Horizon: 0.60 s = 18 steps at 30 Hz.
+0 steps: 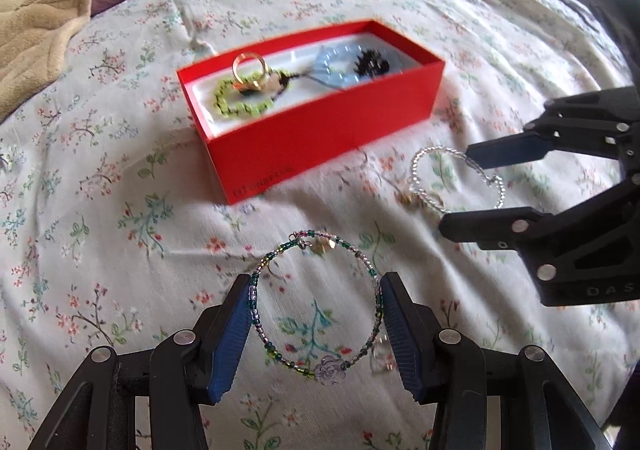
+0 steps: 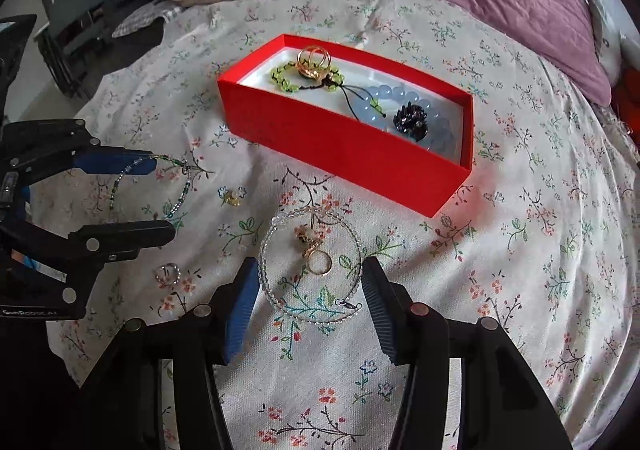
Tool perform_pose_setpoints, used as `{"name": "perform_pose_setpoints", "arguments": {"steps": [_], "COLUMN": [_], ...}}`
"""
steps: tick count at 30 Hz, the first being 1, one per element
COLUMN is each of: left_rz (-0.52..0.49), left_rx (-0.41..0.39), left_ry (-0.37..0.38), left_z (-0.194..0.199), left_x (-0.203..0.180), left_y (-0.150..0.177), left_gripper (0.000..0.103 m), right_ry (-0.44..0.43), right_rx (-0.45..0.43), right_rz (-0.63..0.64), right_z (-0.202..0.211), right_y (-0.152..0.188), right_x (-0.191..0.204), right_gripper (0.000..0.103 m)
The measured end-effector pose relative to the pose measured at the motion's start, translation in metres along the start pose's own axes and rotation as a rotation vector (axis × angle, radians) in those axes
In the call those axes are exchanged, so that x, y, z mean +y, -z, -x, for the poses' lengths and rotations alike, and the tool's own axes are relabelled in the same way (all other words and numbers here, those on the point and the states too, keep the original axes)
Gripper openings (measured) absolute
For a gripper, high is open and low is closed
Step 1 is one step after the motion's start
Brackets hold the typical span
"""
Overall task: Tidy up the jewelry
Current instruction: 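Carry the green-and-clear bracelet and silver bracelet over the red box with both tools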
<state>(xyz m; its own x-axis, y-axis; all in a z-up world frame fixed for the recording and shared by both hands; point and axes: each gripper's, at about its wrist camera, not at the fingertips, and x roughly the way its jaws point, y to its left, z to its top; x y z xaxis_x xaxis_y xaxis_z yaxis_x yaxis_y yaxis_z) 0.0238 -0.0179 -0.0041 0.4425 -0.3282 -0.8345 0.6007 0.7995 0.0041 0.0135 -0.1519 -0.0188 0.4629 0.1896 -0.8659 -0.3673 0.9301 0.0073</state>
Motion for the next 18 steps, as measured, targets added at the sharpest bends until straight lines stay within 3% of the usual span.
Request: {"name": "perform_pose_setpoints", "arguments": {"steps": [13,18], "left_rz": [0.125,0.131], "left_rx": [-0.116,-0.137], "left_ry": [-0.009,-0.044], "left_z": [-0.005,-0.017], "left_x": [0.024,0.029], "left_y": [-0.056,-0.075], "left_gripper": [0.054,0.054], "right_ry": [0.003,0.001], "right_rx": [-0.108,-0.128], "right_rz": [-0.104,-0.136], "right_z": [0.029,0.027], "right_y": [-0.045,-0.058], "right_x": [-0.042,-0.055], "right_gripper": [0.055,0.055]}}
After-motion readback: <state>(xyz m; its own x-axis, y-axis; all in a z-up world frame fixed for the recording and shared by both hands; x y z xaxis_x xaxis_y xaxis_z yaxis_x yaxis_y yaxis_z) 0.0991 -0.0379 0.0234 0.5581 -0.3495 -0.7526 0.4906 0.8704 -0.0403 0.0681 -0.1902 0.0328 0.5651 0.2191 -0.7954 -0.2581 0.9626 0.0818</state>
